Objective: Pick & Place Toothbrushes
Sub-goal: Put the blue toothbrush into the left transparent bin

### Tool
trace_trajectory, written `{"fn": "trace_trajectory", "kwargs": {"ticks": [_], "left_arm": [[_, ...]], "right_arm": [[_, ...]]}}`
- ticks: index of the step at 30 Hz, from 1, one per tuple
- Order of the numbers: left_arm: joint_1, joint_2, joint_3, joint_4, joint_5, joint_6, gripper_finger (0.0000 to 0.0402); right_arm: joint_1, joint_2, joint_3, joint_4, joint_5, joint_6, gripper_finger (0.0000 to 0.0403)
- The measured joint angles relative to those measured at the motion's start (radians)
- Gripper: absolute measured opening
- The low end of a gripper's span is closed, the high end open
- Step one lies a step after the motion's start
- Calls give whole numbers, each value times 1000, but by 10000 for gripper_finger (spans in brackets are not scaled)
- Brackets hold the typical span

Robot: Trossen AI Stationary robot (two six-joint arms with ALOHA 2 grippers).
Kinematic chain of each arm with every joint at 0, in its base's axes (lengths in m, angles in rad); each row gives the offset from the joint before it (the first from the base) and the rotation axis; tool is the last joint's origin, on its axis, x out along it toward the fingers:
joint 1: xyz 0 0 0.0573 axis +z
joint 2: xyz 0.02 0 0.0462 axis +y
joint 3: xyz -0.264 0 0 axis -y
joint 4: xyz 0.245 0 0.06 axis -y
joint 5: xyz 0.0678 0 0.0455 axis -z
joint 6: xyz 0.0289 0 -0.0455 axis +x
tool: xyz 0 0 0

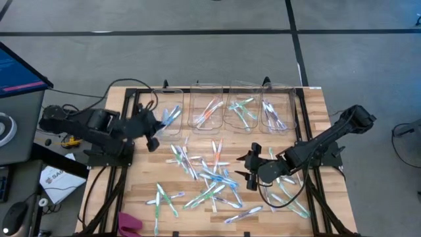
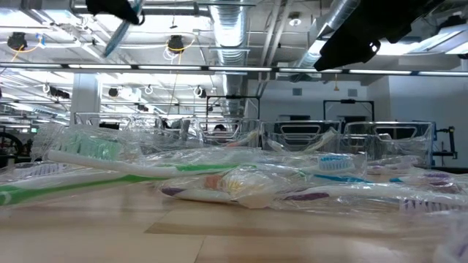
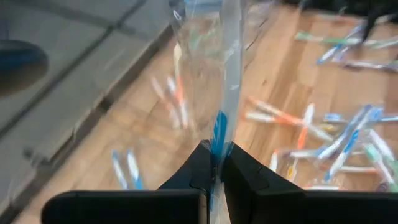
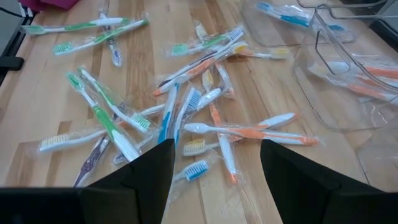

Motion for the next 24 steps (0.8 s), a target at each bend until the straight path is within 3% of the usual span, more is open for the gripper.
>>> {"fn": "trace_trajectory", "kwargs": {"ticks": [3,7,14,17,24], "left_arm": [[129,0,16,-42,101,-9,11],[308,2,16,-45,163,3,13],[606,93,-9,-46,300,95,14],[668,168,-29,-46,347,107,14],[752,359,-35,-41,353,124,16]], "right_arm": [[-1,0,0,0,0,0,232],[-1,0,0,0,0,-1,232],[-8,0,0,0,0,-11,232],[-10,0,0,-4,0,-12,232],[-21,0,0,-11,0,-19,232]]}}
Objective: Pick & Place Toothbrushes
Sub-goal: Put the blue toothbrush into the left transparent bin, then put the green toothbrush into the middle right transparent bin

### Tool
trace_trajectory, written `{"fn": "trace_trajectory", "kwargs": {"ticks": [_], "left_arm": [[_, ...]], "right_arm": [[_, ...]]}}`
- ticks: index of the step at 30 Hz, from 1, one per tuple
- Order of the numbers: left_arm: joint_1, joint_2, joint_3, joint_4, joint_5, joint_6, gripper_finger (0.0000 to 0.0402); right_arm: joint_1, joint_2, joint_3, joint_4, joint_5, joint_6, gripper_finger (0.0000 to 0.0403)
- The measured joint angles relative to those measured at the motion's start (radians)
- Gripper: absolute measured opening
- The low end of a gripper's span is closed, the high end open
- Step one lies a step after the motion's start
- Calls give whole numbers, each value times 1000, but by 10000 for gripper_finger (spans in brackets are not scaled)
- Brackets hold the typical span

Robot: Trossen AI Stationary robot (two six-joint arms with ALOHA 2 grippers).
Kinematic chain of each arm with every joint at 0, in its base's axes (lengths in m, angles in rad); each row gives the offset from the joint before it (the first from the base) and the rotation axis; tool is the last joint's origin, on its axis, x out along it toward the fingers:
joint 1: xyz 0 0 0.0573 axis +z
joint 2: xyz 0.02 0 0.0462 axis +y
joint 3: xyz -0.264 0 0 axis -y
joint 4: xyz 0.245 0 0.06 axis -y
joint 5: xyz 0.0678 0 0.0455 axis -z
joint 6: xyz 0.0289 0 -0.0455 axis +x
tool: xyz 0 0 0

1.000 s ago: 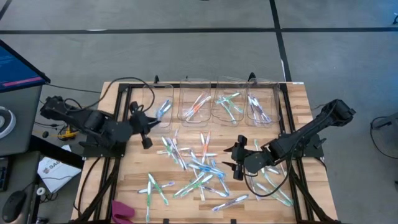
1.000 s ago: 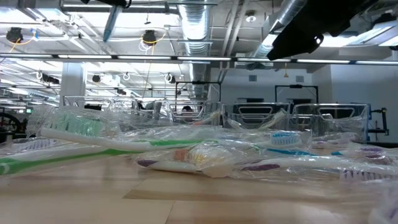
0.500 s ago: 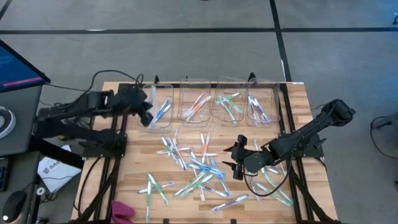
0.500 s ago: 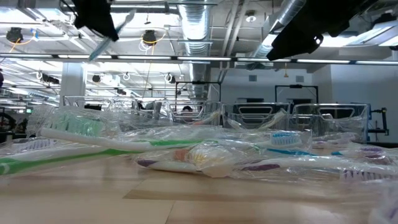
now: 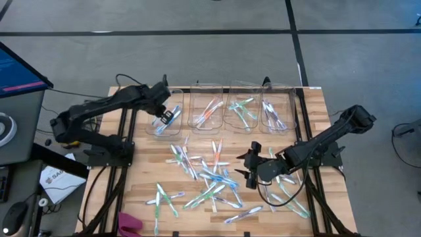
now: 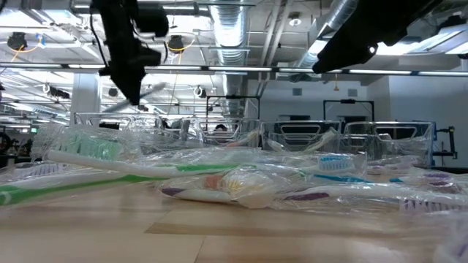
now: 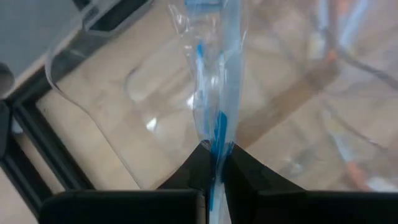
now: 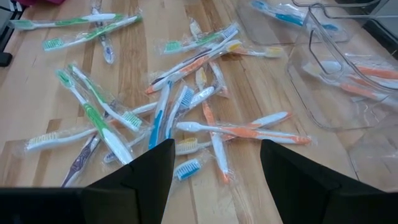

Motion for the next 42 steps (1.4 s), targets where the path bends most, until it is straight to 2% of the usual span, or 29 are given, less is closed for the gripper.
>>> {"fn": "trace_trajectory", "kwargs": {"ticks": [5,12,23,32,42], "left_arm": [[40,98,0,2,39,19,18],[42,163,0,9,76,49,31],[42,166,0,15,69,48,99],[42,166,0,16,9,48,155],[-7,148,-1,17,8,48,180]], "right_arm": [[0,0,0,-4,0,0,232],[0,0,0,-4,0,0,232],[0,0,0,-4,0,4,232],[0,0,0,-4,0,6,232],[0,0,0,56,0,8,232]]}}
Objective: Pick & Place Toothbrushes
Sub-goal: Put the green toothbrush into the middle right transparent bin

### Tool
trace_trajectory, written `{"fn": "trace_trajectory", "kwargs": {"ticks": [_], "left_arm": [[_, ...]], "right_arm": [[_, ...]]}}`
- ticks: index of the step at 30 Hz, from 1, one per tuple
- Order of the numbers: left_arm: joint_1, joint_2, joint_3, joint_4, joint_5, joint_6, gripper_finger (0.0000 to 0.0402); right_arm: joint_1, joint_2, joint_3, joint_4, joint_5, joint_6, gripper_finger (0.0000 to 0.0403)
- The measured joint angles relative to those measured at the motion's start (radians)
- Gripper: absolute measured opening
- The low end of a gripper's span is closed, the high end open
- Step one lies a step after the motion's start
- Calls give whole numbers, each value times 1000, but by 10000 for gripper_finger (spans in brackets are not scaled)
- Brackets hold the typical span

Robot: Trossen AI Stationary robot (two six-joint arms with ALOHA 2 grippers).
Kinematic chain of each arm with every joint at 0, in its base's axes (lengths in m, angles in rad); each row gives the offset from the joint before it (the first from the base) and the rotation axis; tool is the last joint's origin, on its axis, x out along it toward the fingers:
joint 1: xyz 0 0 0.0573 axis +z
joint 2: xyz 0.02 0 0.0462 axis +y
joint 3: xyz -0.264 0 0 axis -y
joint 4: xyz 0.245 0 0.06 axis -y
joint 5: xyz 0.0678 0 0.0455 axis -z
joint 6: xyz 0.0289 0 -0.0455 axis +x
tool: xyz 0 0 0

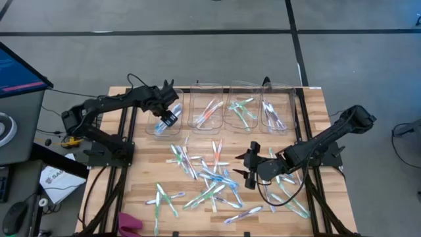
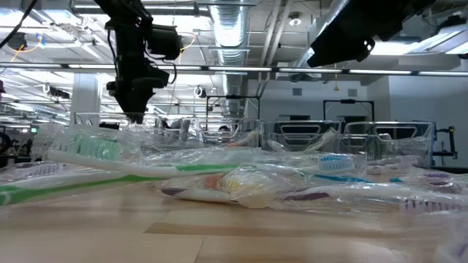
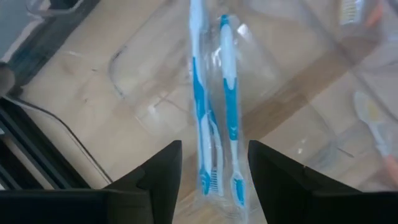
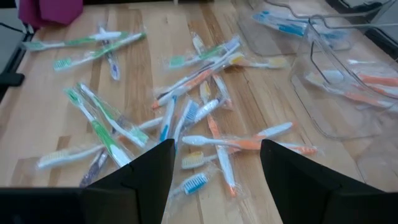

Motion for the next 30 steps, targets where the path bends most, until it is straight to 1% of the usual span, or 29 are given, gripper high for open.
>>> {"fn": "trace_trajectory", "kwargs": {"ticks": [4,11,17,24,30], "left_arm": [[-30,-75,0,-4,0,1,179],[-65,-312,0,4,0,-8,178],[-145,-468,-1,48,0,-95,177],[-283,-569,-113,246,2,-97,177],[-390,-587,-232,419,2,-99,177]], "right_arm": [[0,0,0,-7,0,0,232],[0,0,0,-7,0,0,232],[0,0,0,-7,0,0,232],[0,0,0,-7,0,0,232],[0,0,0,-9,0,0,232]]}}
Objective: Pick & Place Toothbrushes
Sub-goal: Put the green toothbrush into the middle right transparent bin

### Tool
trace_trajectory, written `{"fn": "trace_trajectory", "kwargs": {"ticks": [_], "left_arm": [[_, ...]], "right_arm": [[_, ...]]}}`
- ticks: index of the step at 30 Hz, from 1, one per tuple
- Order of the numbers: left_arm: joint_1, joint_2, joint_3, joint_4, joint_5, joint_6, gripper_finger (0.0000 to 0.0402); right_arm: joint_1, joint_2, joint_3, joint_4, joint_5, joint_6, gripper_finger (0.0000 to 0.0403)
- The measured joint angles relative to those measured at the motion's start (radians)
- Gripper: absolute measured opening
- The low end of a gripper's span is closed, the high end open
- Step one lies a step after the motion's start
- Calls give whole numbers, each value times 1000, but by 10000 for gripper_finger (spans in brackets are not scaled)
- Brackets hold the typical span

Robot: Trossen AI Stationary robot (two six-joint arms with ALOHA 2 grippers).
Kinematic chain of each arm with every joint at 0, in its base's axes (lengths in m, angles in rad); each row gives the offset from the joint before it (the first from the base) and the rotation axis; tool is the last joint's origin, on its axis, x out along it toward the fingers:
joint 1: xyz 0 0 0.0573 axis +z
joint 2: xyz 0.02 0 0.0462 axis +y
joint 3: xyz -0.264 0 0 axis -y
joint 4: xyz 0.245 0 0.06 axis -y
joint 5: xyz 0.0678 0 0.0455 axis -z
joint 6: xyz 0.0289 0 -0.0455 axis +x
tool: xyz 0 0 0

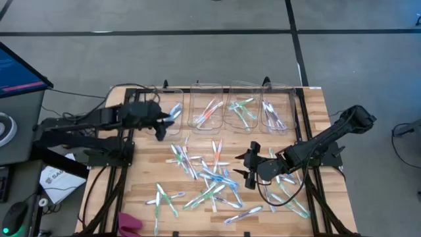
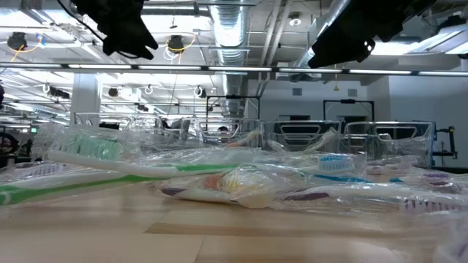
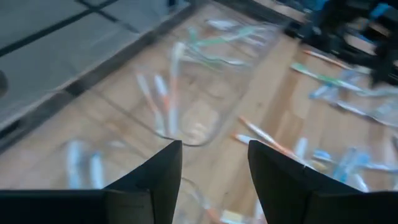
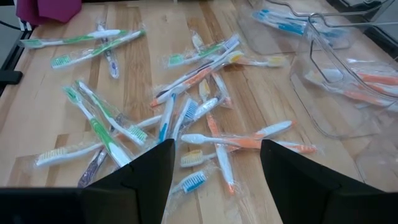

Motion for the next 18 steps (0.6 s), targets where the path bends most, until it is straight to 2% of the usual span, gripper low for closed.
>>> {"fn": "trace_trajectory", "kwargs": {"ticks": [3,5,8,11,18], "left_arm": [[-78,1,-73,96,20,-9,177],[-140,1,-119,188,51,-33,177],[-240,1,-173,313,92,-60,177],[-340,1,-206,438,95,-61,177],[-490,1,-233,559,62,-57,177]], "right_arm": [[2,0,0,-14,-8,1,232],[3,0,0,-58,-60,13,232],[3,-2,0,-138,-159,104,232],[3,-2,0,-213,-201,190,232],[2,-2,0,-401,-321,442,232]]}}
